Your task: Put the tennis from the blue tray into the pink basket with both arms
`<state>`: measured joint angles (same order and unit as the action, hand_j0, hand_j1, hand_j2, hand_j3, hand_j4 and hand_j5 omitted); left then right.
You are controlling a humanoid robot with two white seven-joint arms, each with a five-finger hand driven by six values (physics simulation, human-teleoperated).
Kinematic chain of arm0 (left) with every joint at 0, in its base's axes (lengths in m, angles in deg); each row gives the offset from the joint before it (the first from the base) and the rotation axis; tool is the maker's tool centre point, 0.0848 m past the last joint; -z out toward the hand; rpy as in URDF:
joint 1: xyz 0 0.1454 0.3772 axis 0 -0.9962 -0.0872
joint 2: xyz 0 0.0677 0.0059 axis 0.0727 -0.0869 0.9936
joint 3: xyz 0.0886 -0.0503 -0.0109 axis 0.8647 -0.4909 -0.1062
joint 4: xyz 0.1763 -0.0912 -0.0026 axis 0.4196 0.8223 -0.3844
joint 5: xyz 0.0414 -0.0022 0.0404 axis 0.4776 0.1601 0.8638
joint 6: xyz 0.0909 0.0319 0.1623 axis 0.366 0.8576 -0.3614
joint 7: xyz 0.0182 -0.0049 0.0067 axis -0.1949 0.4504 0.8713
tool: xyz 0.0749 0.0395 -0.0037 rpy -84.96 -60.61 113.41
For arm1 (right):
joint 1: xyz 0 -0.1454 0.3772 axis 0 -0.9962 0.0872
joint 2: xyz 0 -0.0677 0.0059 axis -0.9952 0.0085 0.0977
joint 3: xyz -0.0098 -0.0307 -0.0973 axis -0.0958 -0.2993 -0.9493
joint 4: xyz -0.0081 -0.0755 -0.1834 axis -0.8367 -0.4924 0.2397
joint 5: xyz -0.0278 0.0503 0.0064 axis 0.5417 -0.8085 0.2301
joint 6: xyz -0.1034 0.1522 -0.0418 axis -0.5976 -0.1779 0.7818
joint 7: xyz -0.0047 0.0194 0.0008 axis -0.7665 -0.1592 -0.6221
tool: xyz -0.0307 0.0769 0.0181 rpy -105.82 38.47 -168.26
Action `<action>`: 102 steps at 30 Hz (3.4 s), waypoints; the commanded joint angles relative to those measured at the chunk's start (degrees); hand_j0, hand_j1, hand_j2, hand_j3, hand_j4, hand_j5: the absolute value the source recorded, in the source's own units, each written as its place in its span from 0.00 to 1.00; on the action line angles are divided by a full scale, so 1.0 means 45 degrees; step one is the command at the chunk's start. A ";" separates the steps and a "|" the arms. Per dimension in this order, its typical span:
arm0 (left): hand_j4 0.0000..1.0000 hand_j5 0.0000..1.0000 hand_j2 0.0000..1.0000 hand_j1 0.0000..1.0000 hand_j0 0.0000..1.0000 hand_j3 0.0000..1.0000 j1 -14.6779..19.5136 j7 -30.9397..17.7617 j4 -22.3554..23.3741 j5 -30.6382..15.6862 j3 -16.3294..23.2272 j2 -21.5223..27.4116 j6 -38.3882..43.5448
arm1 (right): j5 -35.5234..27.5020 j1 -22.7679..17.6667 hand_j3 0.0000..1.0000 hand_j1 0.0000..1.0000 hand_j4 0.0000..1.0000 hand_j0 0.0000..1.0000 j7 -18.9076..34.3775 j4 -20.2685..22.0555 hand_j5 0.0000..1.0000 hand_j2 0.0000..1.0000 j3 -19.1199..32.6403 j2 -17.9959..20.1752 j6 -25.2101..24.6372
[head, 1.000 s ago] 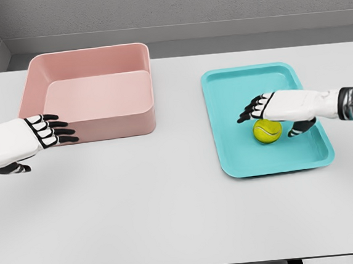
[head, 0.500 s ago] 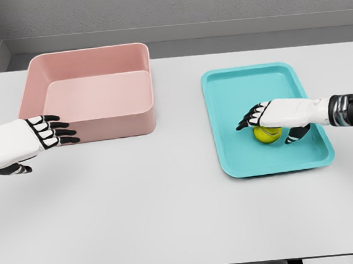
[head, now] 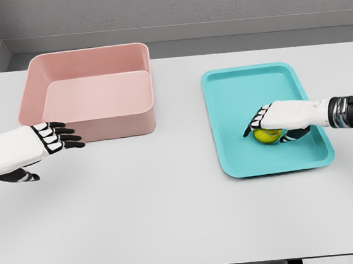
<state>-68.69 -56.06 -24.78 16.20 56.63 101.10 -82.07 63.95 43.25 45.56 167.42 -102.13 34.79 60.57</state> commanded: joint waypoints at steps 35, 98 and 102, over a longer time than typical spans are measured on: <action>1.00 1.00 1.00 1.00 1.00 1.00 -0.0078 -0.0036 0.0257 -0.0053 0.0007 0.0405 0.0010 | -0.0188 0.0098 0.42 0.42 0.42 0.42 0.0026 0.3449 0.42 0.42 0.0593 0.0012 -0.0027; 1.00 1.00 1.00 1.00 1.00 1.00 -0.0098 -0.0056 0.0257 -0.0014 0.0007 0.0464 0.0010 | 0.2448 0.0684 0.99 0.99 0.99 0.99 0.0499 0.0675 0.99 0.99 -0.1575 -0.7176 -0.0027; 1.00 1.00 1.00 1.00 1.00 1.00 -0.0098 -0.0056 0.0277 -0.0014 0.0007 0.0464 0.0010 | 0.2468 0.0566 0.99 0.99 0.99 0.99 0.0499 0.2374 0.99 0.99 -0.0521 -0.6414 -0.0027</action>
<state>-69.13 -56.34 -23.59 16.48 56.68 103.12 -82.07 75.38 45.80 47.84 175.26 -106.83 4.82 60.63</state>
